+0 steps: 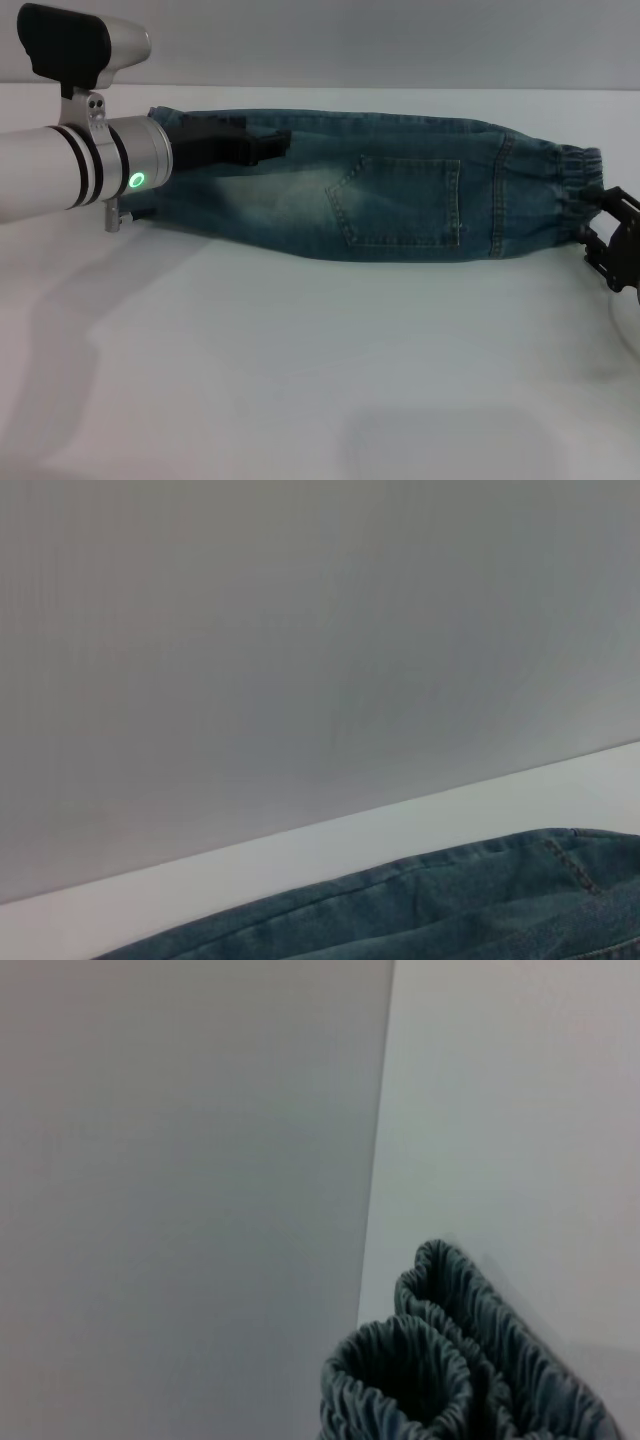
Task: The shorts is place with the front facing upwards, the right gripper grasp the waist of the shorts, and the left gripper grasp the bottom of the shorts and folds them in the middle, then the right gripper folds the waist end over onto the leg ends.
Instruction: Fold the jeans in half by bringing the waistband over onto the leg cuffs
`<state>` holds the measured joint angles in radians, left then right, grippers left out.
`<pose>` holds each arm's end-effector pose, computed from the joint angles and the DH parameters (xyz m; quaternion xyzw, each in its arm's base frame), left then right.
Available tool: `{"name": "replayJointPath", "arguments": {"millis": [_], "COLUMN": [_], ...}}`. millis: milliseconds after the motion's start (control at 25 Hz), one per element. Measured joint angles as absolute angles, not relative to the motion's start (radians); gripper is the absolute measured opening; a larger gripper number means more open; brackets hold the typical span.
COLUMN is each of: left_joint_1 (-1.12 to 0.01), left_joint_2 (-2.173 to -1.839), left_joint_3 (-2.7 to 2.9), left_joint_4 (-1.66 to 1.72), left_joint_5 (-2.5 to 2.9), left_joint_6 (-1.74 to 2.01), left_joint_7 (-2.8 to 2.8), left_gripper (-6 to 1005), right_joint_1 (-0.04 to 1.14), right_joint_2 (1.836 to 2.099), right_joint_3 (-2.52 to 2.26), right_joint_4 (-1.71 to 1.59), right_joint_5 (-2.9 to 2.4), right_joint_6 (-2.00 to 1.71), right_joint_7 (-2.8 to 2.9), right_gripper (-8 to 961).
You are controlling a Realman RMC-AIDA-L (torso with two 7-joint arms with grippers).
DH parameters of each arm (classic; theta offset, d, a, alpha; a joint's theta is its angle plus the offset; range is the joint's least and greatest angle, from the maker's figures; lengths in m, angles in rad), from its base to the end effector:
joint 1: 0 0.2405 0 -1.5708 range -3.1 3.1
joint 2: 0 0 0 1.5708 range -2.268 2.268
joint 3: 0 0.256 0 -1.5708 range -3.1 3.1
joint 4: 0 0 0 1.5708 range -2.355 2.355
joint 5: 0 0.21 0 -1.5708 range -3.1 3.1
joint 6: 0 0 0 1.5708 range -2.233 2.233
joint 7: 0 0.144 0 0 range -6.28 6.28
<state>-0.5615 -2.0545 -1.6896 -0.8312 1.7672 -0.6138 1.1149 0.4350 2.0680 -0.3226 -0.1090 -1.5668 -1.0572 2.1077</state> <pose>-0.2179 0.4197 -0.0341 -0.8657 -0.3442 -0.1520 0.3300 0.3677 0.3129 -0.0238 -0.3605 0.7642 0.4983 0.1940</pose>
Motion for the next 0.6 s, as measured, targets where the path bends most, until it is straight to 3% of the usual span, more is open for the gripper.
{"name": "replayJointPath", "arguments": {"millis": [120, 360, 440, 600], "left_joint_1": [-0.561, -0.559, -0.558, -0.557], "left_joint_2": [-2.053, -2.052, -2.051, -2.051], "left_joint_3": [-1.691, -1.693, -1.693, -1.694], "left_joint_4": [-0.831, -0.831, -0.831, -0.83], "left_joint_5": [1.767, 1.767, 1.767, 1.767], "left_joint_6": [-0.614, -0.611, -0.61, -0.609], "left_joint_7": [1.117, 1.129, 1.129, 1.135], "left_gripper": [714, 714, 714, 714], "right_joint_1": [0.436, 0.443, 0.445, 0.448], "right_joint_2": [2.068, 2.068, 2.068, 2.07], "right_joint_3": [-0.33, -0.336, -0.336, -0.336], "right_joint_4": [-0.114, -0.118, -0.118, -0.119], "right_joint_5": [-1.567, -1.568, -1.568, -1.567], "right_joint_6": [-1.063, -1.061, -1.055, -1.043], "right_joint_7": [2.118, 2.121, 2.12, 2.115], "right_gripper": [671, 496, 260, 141]}}
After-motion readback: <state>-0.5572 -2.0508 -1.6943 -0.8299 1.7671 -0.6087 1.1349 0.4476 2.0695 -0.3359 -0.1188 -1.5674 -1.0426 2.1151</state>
